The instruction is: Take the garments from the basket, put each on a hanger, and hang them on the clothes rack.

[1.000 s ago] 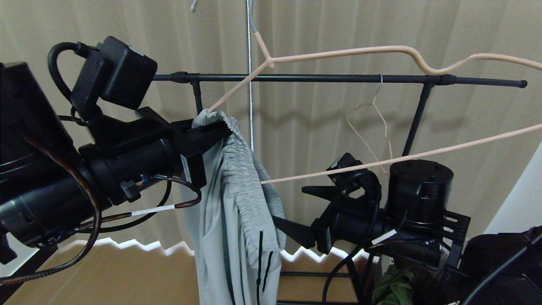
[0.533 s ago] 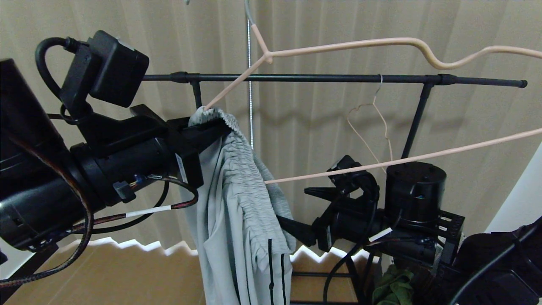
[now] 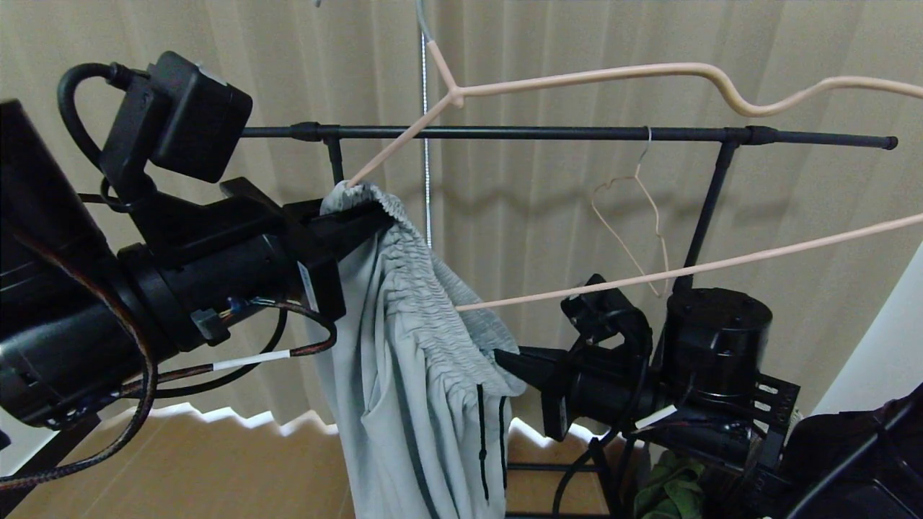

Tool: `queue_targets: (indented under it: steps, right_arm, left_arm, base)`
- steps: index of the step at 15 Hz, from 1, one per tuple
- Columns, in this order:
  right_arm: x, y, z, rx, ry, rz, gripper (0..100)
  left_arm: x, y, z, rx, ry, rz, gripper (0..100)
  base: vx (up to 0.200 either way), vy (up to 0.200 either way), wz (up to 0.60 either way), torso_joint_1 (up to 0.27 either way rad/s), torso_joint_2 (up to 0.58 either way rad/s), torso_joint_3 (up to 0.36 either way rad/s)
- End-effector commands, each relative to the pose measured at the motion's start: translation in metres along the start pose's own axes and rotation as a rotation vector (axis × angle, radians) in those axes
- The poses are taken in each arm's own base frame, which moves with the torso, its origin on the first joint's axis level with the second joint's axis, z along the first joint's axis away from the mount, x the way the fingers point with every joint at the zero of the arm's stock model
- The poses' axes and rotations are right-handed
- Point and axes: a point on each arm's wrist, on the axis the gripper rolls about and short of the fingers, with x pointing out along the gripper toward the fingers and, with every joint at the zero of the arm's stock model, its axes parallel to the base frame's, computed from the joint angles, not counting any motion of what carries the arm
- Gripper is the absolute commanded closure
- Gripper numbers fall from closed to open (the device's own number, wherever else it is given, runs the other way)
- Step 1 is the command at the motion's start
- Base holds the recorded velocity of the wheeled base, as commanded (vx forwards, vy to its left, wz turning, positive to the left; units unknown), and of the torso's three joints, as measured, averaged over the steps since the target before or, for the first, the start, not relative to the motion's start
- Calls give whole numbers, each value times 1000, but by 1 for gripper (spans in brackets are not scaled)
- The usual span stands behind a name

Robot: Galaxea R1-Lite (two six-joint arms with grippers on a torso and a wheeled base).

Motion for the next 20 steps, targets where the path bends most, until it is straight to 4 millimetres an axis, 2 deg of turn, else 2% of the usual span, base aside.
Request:
queue_targets:
  steps: [1, 3, 5, 9, 15, 20]
  right_arm:
    - [-5, -2, -2, 5, 7, -14, 100]
    - [-13, -13, 1, 13, -7, -54, 100]
    - [-27, -37, 11, 24, -50, -141, 100]
    - [-38, -62, 14, 39, -71, -230, 100]
    - [-42, -78, 20, 44, -94, -282, 100]
    - [-40, -87, 21, 45, -101, -305, 100]
  left_arm:
    - [-1, 0, -3, 1, 13, 3, 100]
    - [-2, 4, -9, 4, 35, 23, 100]
    - [-6, 18, -22, 98, 91, 84, 100]
    - [-11, 28, -37, 180, 168, 152, 100]
    - [-19, 44, -62, 356, 311, 234, 100]
    - [-24, 42, -71, 364, 347, 222, 100]
  base:
    - [0, 0, 0, 0, 0, 0]
    - [0, 0, 0, 0, 0, 0]
    - [0, 0, 0, 0, 0, 0]
    - [0, 0, 0, 0, 0, 0]
    - [0, 0, 0, 0, 0, 0]
    - [0, 0, 0, 0, 0, 0]
